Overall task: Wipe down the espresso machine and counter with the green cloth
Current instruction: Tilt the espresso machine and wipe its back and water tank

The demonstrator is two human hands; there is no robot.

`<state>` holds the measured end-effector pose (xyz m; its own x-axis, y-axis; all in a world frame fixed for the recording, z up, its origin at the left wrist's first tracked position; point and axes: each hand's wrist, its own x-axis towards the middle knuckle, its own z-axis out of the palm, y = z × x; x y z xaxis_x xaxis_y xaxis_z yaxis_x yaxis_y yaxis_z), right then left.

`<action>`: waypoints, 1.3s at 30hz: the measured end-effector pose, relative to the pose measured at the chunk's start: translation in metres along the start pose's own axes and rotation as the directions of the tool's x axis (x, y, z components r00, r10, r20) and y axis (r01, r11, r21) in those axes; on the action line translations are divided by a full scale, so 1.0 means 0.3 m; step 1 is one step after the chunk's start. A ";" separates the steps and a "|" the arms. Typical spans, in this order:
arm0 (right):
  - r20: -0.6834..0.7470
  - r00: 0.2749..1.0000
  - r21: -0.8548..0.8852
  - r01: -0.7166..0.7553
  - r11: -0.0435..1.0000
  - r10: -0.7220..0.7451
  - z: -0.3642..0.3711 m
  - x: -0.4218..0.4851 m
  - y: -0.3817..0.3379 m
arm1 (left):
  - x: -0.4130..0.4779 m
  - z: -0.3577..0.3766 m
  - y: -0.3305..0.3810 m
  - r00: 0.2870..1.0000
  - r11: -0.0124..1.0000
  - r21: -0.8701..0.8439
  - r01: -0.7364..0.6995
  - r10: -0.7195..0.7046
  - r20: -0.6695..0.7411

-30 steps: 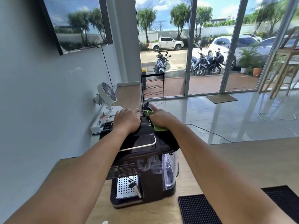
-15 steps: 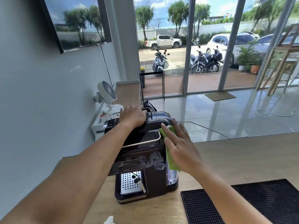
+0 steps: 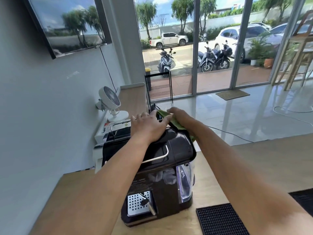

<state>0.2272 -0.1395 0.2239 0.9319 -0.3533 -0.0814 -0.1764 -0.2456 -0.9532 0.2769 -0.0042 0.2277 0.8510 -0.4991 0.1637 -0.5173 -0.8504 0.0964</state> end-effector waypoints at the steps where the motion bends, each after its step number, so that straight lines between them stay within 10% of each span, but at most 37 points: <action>1: -0.040 0.998 0.142 -0.035 0.989 0.041 -0.006 0.000 0.035 | -0.002 -0.003 0.001 1.000 1.000 0.001 -0.004 0.004 0.010; 11: 0.114 0.988 0.630 -0.150 0.762 0.101 0.080 -0.114 0.391 | 0.001 -0.004 0.006 1.000 0.999 0.036 0.002 -0.003 0.027; 20: 0.085 0.996 0.688 -0.034 0.725 -0.034 0.043 -0.043 0.298 | 0.028 0.020 -0.007 1.000 1.000 0.023 -0.012 0.012 0.013; 28: 0.182 0.932 0.565 -0.361 0.742 0.314 0.144 -0.053 0.581 | 0.023 0.012 -0.002 1.000 1.000 -0.016 -0.012 0.012 0.023; 39: 0.007 0.992 0.750 -0.086 0.656 0.122 0.117 -0.198 0.420 | 0.011 0.001 0.005 1.000 0.997 -0.071 -0.013 0.014 0.007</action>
<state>0.1608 -0.1177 0.0985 0.9057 -0.3743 -0.1992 0.0417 0.5462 -0.8366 0.2789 -0.0072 0.2281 0.8443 -0.5121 0.1580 -0.5338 -0.8297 0.1635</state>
